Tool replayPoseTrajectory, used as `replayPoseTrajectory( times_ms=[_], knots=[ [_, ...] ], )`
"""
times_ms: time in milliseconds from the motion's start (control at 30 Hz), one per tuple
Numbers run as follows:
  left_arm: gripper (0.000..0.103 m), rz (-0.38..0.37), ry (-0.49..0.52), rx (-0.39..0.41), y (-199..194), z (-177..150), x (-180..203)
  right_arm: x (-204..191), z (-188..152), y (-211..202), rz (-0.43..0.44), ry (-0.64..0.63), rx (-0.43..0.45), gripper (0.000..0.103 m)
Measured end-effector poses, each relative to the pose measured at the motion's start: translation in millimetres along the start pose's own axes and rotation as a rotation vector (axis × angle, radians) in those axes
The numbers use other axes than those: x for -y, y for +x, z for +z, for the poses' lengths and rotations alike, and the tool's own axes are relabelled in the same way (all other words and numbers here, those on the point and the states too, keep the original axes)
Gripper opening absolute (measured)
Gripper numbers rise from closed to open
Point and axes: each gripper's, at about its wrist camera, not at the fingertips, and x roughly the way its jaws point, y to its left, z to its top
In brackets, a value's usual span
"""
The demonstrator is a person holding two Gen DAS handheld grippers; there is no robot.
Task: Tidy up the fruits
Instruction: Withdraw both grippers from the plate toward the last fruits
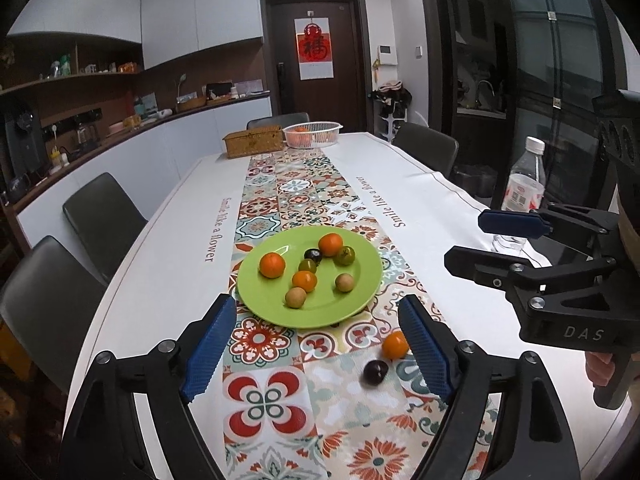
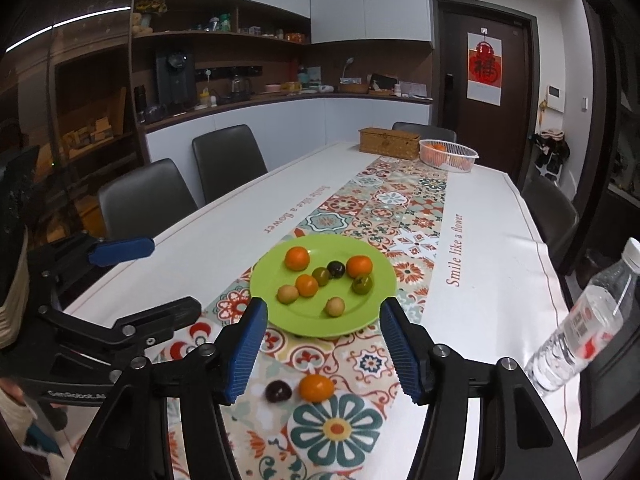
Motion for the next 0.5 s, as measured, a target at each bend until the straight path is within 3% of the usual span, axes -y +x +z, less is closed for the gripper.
replayPoseTrajectory(
  times_ms=[500],
  knots=[
    [0.083, -0.015, 0.072, 0.065, -20, -24, 24, -9, -29, -27, -0.027, -0.102, 0.047, 0.059]
  ],
)
